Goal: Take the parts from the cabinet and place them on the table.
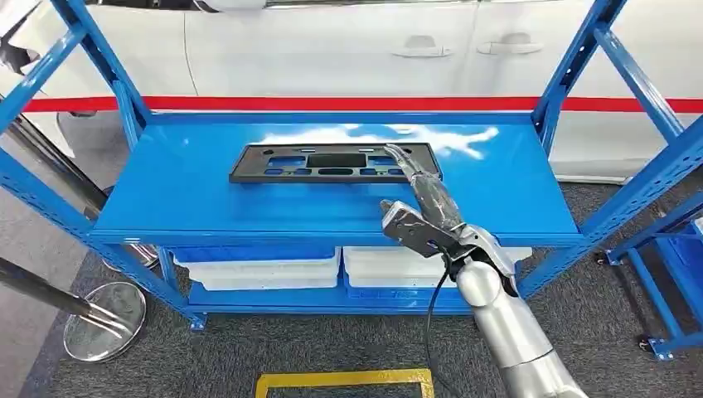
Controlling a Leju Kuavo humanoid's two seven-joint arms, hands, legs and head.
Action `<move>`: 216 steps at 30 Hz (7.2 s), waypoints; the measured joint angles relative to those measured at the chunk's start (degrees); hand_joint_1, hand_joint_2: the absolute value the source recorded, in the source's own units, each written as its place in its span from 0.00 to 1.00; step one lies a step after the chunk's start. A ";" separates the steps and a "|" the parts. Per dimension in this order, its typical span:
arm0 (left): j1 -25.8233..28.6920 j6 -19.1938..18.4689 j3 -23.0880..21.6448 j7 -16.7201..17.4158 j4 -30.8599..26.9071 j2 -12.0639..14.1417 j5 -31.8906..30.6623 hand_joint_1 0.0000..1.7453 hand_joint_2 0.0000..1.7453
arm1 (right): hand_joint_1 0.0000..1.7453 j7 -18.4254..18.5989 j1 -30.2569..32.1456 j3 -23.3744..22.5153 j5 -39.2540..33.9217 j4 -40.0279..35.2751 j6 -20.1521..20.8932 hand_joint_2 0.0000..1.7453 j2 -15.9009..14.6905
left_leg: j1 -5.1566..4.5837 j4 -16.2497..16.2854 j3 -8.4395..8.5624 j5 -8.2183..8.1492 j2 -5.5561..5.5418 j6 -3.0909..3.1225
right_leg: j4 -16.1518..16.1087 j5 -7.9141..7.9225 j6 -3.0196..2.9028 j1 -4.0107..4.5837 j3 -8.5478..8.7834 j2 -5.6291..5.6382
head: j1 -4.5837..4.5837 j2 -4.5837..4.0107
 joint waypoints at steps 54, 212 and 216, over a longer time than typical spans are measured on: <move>-0.19 -0.18 1.40 1.36 0.09 -0.57 0.44 0.00 0.00 | 0.00 1.77 5.62 3.26 0.66 -3.89 3.02 1.00 -1.55 | -0.51 -14.11 10.72 4.89 -0.21 2.31 | 1.20 3.46 1.51 0.40 -5.39 0.25 | 0.00 0.00; -0.71 -2.03 8.81 1.11 -0.90 -0.83 0.37 0.00 1.00 | 1.00 7.17 9.64 -1.42 23.89 2.54 -3.96 1.00 -2.21 | -0.63 -15.38 12.02 4.49 0.01 1.29 | 1.30 2.89 0.64 0.38 -4.33 0.21 | 0.02 0.02; -0.69 -2.21 8.92 1.88 -0.90 -0.85 -0.22 0.00 1.00 | 1.00 6.25 9.96 -1.42 25.05 2.56 -5.75 1.00 -2.21 | -0.64 -15.37 12.00 4.49 0.01 1.29 | 1.31 2.89 0.64 0.37 -4.34 0.20 | 0.02 0.00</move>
